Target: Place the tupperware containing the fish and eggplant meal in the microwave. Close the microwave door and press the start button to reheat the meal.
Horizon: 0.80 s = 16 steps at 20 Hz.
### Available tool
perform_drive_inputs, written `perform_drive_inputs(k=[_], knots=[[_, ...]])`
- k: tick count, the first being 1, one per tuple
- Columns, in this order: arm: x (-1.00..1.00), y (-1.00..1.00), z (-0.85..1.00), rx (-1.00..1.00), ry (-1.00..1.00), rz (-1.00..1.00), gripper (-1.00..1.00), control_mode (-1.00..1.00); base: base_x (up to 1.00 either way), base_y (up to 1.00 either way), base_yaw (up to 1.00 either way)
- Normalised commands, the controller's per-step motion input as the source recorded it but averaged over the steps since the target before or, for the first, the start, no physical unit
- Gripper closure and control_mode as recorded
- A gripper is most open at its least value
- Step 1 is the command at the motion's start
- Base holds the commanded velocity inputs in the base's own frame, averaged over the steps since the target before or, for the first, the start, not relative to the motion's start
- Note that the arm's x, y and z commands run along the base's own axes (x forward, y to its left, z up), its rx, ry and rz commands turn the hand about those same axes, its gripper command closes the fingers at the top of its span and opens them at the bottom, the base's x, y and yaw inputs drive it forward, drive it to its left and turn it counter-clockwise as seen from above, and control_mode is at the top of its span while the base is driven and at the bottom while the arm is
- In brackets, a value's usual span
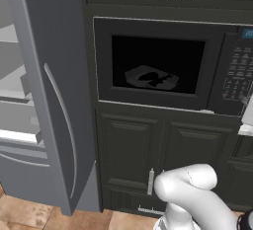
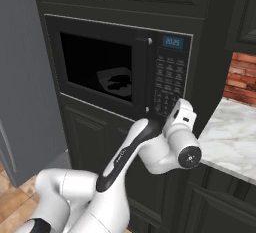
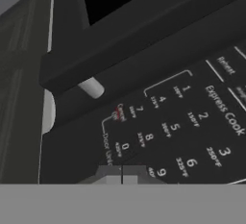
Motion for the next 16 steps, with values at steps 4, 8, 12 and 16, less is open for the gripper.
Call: perform_drive_inputs(k=[4,8,12,16], knots=[[0.37,-0.15,-0.09,0.00,0.00,0.00,1.00,-1.00,0.00,0.00,0.00],[0.29,-0.29,-0.07,0.00,0.00,0.00,1.00,-1.00,0.00,0.00,0.00],[0.25,-0.40,-0.11,0.00,0.00,-0.03,1.00,-1.00,0.00,0.00,0.00],[0.09,-0.43,-0.30,-0.02,-0.13,-0.17,1.00,-1.00,0.00,0.00,0.00]])
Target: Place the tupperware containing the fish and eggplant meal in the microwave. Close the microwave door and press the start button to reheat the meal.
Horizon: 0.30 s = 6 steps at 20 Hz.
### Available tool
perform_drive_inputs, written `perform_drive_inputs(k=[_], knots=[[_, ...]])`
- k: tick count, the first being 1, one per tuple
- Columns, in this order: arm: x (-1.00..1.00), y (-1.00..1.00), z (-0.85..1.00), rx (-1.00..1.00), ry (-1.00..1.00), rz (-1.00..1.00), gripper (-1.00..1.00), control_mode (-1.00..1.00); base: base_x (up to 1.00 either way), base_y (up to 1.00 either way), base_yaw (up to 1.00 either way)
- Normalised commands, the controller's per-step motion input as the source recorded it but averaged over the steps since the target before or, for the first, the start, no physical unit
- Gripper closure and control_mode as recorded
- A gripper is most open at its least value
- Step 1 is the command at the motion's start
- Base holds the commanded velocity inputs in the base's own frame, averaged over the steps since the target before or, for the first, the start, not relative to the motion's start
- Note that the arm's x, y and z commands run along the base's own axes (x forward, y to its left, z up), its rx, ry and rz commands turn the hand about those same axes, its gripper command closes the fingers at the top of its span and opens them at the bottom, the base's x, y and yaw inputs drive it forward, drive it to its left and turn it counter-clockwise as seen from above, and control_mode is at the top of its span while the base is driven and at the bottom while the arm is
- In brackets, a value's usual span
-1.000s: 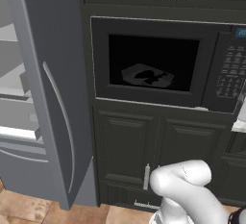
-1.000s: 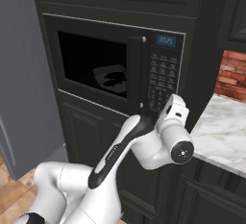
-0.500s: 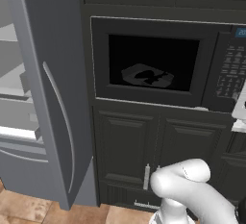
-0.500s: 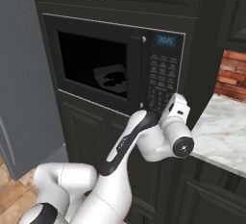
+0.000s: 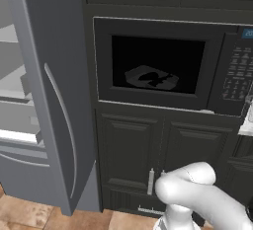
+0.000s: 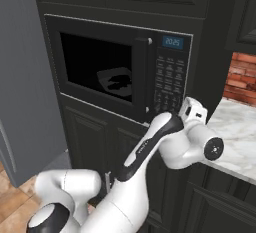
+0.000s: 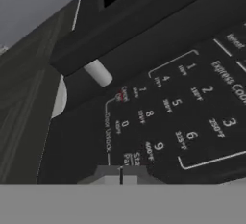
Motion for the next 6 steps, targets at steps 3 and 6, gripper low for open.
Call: perform_drive_inputs(k=[3,6], knots=[[-0.33,-0.03,-0.62,-0.17,-0.51,-0.33,1.00,-1.00,0.00,0.00,0.00],[-0.95,0.19,-0.56,-0.22,-0.58,-0.31,1.00,-1.00,0.00,0.00,0.00]])
